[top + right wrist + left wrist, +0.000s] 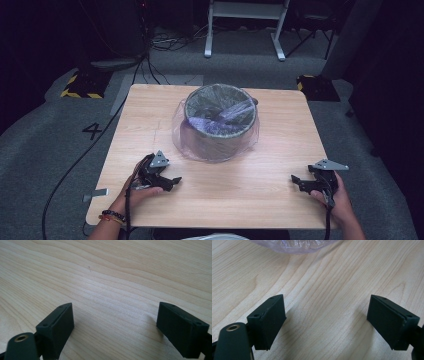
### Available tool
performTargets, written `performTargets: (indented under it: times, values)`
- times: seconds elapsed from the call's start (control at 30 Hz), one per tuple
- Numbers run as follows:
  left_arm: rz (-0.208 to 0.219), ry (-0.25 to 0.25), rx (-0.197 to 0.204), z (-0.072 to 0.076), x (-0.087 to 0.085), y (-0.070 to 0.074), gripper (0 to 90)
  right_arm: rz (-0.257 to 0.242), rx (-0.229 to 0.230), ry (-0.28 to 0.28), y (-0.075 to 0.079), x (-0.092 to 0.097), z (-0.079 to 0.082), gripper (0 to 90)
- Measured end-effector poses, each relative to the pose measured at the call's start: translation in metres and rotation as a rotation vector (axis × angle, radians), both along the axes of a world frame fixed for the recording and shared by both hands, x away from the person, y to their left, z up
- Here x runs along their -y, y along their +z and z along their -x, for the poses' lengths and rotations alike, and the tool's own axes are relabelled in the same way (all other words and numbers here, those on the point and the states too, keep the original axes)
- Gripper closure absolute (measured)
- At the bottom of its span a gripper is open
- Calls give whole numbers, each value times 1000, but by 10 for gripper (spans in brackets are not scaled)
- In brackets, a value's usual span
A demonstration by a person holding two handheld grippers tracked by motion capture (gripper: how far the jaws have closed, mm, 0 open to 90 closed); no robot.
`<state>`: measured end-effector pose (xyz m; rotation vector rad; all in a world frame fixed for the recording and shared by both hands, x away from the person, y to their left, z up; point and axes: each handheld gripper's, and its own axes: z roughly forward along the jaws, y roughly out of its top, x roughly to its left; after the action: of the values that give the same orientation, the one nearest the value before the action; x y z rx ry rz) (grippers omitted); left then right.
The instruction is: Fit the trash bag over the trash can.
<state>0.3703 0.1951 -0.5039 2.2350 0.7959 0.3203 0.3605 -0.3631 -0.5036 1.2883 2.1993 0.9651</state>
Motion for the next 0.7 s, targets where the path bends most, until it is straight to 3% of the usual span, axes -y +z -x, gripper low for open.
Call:
performTargets:
  times: [0.7]
  values:
    - [-2, 1, 0, 0, 0, 0, 150, 1, -2, -7, 0, -2, -2, 129]
